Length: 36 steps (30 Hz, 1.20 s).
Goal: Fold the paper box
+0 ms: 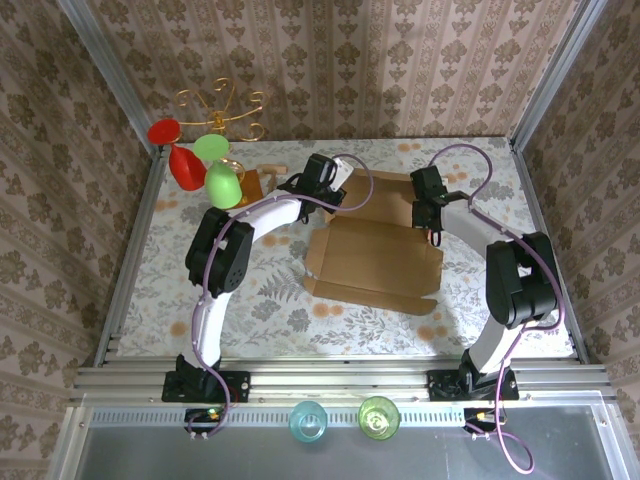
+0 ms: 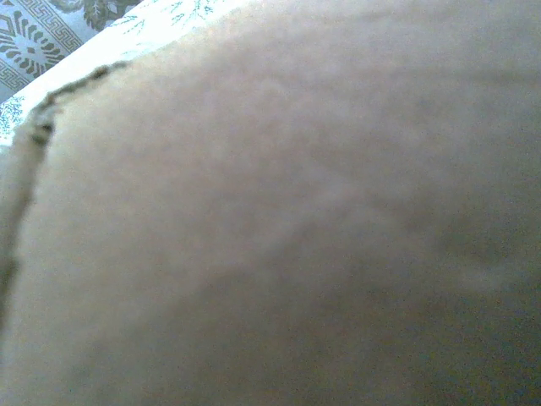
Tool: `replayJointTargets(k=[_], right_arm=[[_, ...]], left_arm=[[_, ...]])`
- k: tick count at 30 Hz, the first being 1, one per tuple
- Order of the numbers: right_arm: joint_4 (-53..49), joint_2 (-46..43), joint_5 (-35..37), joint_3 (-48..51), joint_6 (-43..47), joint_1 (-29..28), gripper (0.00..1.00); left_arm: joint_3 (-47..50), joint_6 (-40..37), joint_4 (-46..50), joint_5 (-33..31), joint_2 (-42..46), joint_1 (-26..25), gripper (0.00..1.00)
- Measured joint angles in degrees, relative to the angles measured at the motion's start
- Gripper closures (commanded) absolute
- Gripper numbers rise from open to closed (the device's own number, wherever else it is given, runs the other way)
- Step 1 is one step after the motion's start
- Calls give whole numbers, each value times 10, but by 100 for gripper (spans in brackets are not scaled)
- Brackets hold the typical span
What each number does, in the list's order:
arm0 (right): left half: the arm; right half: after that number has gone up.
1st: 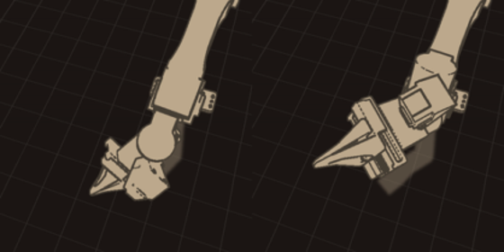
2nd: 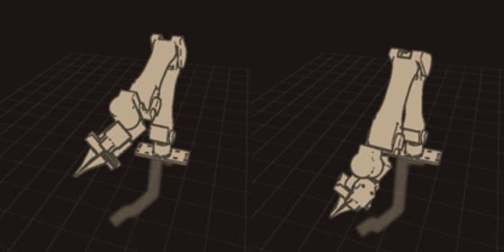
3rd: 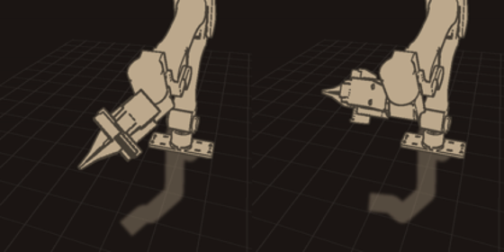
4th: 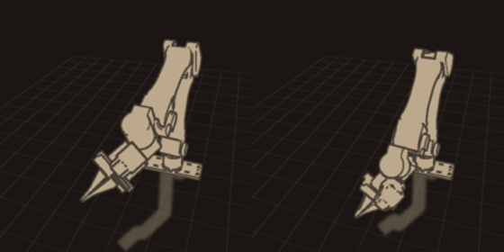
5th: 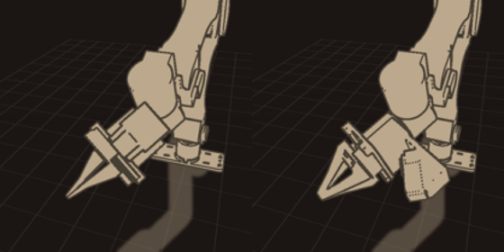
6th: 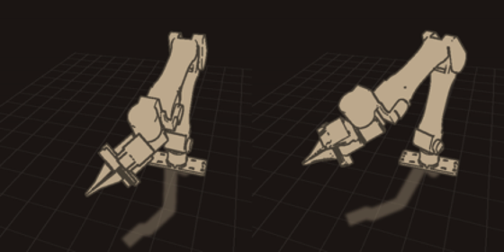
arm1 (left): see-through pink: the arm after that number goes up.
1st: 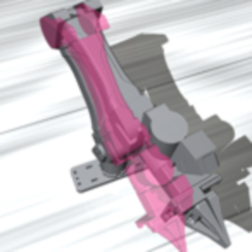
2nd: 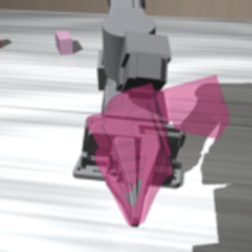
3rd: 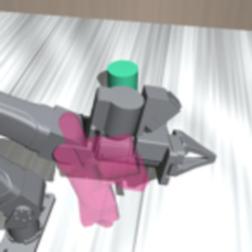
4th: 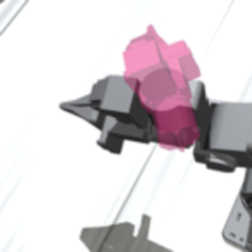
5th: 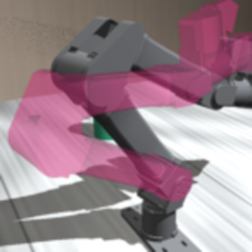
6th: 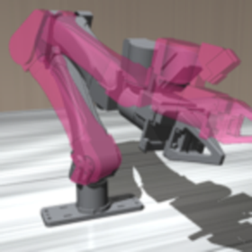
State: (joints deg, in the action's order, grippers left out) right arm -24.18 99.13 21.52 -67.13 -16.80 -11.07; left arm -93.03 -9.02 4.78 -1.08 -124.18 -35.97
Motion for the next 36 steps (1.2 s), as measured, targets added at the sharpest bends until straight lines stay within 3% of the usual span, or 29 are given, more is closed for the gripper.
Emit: replayJointTargets(k=[14, 21, 25, 32, 36], right_arm=[[34, 14, -59, 0, 35, 37, 69], [42, 35, -60, -22, 46, 41, 68], [44, 49, -57, -36, 46, 41, 74], [26, 72, -35, -69, 40, 41, 99], [-7, 87, -8, -94, 19, 38, 100]], left_arm=[[0, 0, 2, 1, 0, 0, 100], [-5, 0, 4, 2, -3, 0, 100], [-12, 0, 12, 2, -6, 0, 100], [-25, 3, 27, 2, -12, 1, 100], [-42, 9, 38, 2, -21, 0, 100]])
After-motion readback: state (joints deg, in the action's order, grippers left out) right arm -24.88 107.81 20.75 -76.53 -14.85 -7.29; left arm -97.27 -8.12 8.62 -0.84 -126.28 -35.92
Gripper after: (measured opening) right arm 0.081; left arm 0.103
